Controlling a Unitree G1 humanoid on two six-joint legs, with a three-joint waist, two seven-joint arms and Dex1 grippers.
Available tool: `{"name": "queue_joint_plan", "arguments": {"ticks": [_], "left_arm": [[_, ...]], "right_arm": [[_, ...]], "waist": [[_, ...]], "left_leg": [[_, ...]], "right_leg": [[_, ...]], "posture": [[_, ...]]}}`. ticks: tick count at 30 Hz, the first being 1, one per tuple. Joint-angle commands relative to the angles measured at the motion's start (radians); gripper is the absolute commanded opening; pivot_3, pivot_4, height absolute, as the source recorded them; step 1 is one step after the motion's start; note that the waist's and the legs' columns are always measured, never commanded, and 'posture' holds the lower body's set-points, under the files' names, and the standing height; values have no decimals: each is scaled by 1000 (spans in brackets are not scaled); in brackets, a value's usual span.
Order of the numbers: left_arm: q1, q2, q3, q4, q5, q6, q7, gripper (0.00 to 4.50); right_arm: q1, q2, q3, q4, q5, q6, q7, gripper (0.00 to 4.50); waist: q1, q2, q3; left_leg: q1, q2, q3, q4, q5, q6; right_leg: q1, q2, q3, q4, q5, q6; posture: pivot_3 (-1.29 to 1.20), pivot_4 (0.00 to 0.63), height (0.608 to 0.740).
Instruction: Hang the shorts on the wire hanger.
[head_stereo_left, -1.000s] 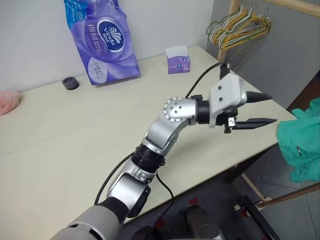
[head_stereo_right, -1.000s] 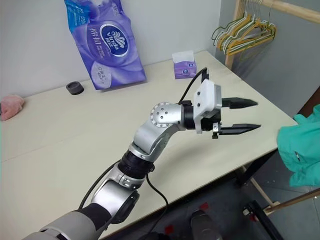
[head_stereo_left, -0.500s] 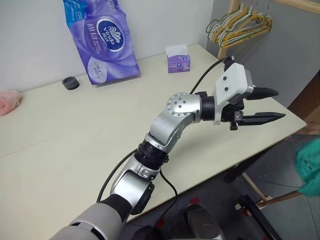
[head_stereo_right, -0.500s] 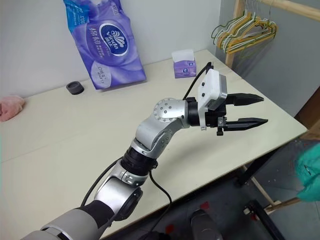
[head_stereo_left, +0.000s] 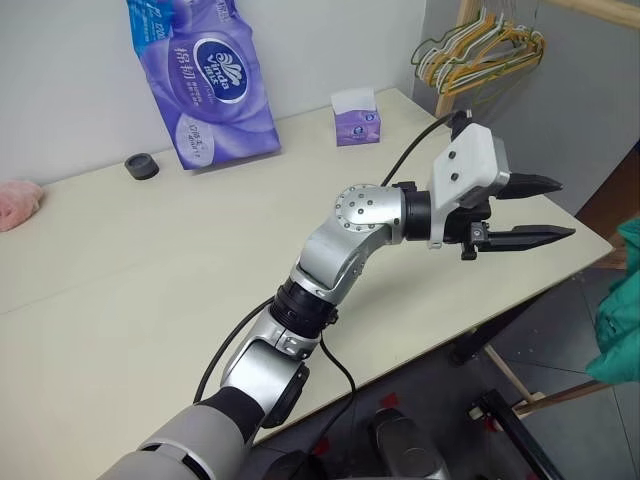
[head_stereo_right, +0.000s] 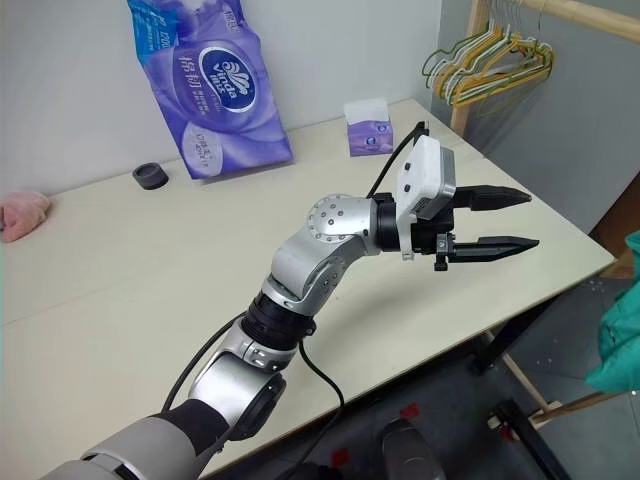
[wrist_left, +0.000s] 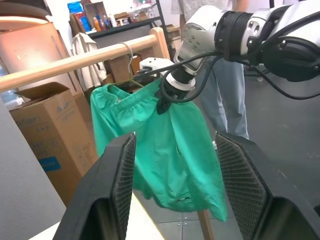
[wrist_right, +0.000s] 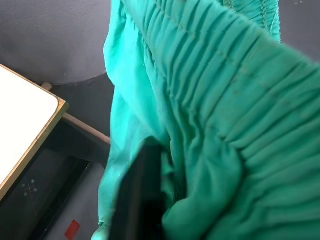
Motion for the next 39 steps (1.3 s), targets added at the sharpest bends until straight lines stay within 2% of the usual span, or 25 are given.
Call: {"name": "queue_joint_plan", "arguments": {"ticks": [1,7,10,15,21,23,25,29,30,32,33,35,37,39], "left_arm": [[-32,-5,9,-29,-5,-16,1,2657],[-32,-6,8,-27,-2,-20,2,2657],[-32,-3,8,-24,0,-22,1,2657],[-30,7,9,-18,7,-27,-4,2657],[-12,40,5,-21,34,-32,3,2657],[34,104,15,-41,69,-8,30,2657],[73,151,39,-49,89,21,72,2657],[181,235,103,-87,149,78,227,2657],[214,254,125,-102,165,99,274,2657],[265,276,161,-124,198,122,363,2657],[299,282,188,-139,217,139,420,2657],[402,279,278,-190,243,174,559,2657],[465,273,325,-229,256,187,635,2657],[534,249,372,-252,292,195,752,2657]], "right_arm": [[-35,-14,-23,-29,-13,-2,11,2470],[-57,-16,-39,-94,-9,44,13,4470],[-90,-14,-67,-179,5,94,-14,4470],[-88,23,-165,-442,25,246,-96,4470],[117,103,-302,-865,-6,211,-185,4470],[263,207,-305,-1175,9,125,-184,4470],[339,329,-297,-1385,45,93,-192,4470],[466,604,-180,-1648,95,46,-230,4470],[505,657,-134,-1688,85,13,-245,4470],[559,737,-72,-1722,67,-58,-261,4470],[579,786,-43,-1726,60,-109,-274,4470],[625,892,42,-1689,17,-280,-311,4470],[658,950,91,-1644,-30,-407,-334,4470],[689,1001,119,-1576,-17,-516,-296,4470]], "waist": [[0,0,0],[-2,0,0],[-2,0,0],[-3,0,0],[11,1,-1],[17,1,-4],[15,1,-6],[39,0,-9],[49,-6,-14],[74,-9,-15],[89,-9,-15],[117,-10,-18],[144,-17,-26],[179,-22,-30]], "left_leg": [[0,0,0,0,0,0],[0,0,1,0,0,0],[0,0,1,0,0,0],[0,1,1,0,0,0],[-1,1,1,0,0,0],[-2,1,1,1,0,0],[-1,4,1,1,-1,-2],[-1,4,-1,3,-1,-4],[-1,4,-1,3,0,-4],[-7,3,-2,6,3,-9],[-14,2,-4,9,3,-10],[-27,3,-5,18,3,-10],[-34,2,-7,19,3,-10],[-38,2,-8,20,3,-11]], "right_leg": [[0,0,0,0,0,0],[0,0,1,0,0,0],[0,0,1,0,0,0],[-1,0,2,0,0,1],[-2,-1,2,0,1,1],[-3,-1,3,1,1,2],[-4,1,4,2,1,2],[-6,1,3,7,2,4],[-7,1,2,8,2,4],[-17,1,2,16,3,3],[-24,-1,1,18,7,-4],[-35,-1,0,21,8,-6],[-42,-2,-2,21,8,-7],[-45,-2,-5,20,10,-9]], "posture": [[-306,160,740],[-307,156,740],[-306,151,740],[-310,147,740],[-279,125,740],[-261,115,740],[-261,112,740],[-213,102,740],[-194,97,740],[-165,92,740],[-165,92,740],[-115,81,740],[-98,78,740],[-69,75,740]]}}
